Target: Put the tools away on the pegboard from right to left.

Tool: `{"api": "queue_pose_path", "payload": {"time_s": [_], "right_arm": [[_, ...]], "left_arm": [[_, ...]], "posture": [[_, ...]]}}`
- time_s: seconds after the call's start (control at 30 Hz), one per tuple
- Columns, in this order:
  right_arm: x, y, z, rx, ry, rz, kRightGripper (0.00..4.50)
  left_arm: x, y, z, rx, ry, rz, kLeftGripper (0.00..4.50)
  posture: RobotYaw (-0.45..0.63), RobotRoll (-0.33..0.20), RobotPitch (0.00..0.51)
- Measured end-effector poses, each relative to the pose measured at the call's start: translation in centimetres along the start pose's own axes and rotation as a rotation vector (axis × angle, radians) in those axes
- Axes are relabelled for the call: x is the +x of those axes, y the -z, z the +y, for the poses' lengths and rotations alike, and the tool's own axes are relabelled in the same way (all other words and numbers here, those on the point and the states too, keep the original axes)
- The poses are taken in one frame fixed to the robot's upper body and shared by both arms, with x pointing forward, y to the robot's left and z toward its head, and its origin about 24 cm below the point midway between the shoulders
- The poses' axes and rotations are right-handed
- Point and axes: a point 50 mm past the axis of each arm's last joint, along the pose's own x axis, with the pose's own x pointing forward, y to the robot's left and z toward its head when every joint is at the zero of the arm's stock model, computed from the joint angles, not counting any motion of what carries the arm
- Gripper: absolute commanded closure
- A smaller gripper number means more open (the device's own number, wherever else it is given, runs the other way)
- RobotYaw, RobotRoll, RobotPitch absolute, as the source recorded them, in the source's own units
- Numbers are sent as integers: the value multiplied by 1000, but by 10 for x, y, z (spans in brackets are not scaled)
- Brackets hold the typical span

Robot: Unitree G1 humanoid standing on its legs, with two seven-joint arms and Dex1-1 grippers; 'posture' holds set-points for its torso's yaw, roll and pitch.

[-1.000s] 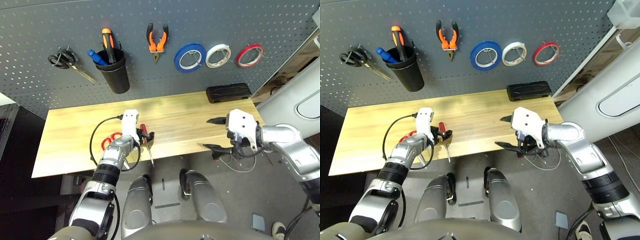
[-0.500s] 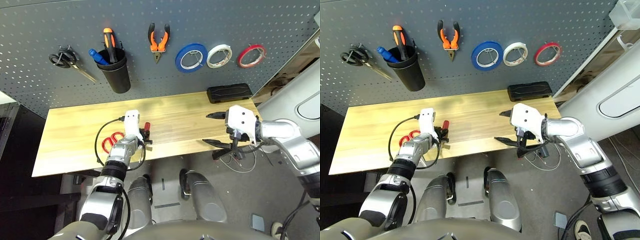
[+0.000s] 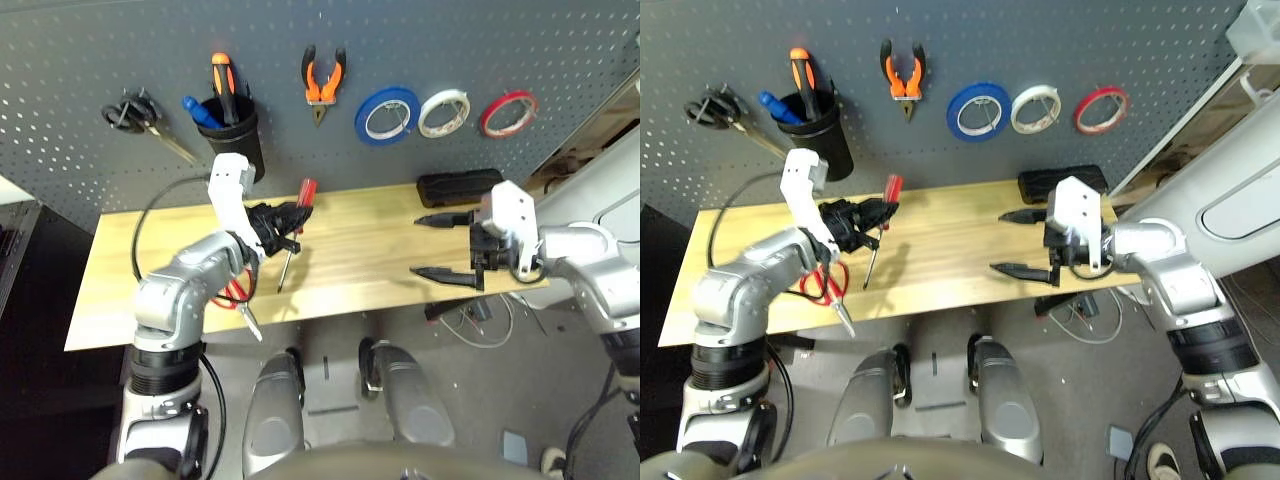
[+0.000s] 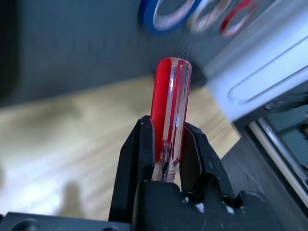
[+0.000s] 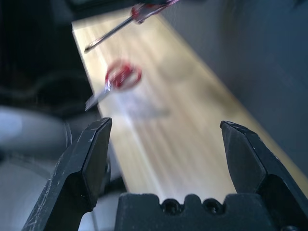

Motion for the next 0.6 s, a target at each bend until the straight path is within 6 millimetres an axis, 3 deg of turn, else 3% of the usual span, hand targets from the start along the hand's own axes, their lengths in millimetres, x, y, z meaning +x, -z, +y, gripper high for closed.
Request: {"api": "queue_pose_path", "payload": {"time_s": [0.3,0.47,0.6], "right_arm": [[-22,-34,-6,83,-31,-150,0],[-26,-44,-10,66,-22,-182,0],[-29,-43,-14,63,4,-190,0]], "left_arm": [[-39,-72,7,85,52,-147,3663],[-44,-101,22,86,-15,-289,3663],[-35,-124,32,50,-68,-482,3663]], "posture": [[17,0,86],[5,0,70],[-9,0,59]]}}
